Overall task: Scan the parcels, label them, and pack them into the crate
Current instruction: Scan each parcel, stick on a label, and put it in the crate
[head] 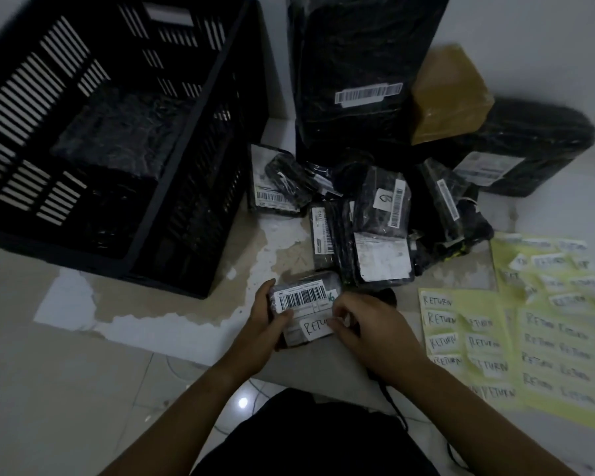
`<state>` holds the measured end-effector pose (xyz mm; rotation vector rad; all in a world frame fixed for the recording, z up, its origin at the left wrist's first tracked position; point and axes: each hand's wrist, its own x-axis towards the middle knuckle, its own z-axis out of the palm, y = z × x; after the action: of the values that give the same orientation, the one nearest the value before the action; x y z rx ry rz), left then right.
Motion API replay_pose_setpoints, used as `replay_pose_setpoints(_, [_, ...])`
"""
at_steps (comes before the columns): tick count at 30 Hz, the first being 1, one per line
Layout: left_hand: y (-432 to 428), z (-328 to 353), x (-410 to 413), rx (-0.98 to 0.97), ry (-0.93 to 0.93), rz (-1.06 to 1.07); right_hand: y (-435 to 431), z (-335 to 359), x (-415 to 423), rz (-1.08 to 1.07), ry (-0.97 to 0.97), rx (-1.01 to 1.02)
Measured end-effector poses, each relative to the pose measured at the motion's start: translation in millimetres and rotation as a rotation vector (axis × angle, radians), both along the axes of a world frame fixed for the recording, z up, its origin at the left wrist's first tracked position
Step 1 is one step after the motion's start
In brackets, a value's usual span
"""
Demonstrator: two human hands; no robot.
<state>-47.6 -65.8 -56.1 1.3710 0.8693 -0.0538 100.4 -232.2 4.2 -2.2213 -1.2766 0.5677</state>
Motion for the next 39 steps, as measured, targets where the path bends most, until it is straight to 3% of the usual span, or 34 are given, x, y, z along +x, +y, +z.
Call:
replay_pose_setpoints(15, [-3,11,-3,0.049,-0.098,-0.050,33,-10,-5,0.039,-0.122,-0.043])
replay_pose_setpoints(24, [3,3,-3,0.043,-0.062,-0.065,34,-8,-2,0.046,-0.043,-0.059])
replay_pose_setpoints(29, [1,2,-2,0.111,-0.048,-0.094,35,-14,-2,0.048,-0.114,-0.048])
replay_pose_setpoints(35, [3,-4,-6,0.127,-0.040,-0.154,28,-23,1,-0.187,-0.046,-0.085])
replay_pose_setpoints(39, [-2,1,0,0.133,-0.041,-0.058,27,-29,-7,-0.267,0.055,-0.137])
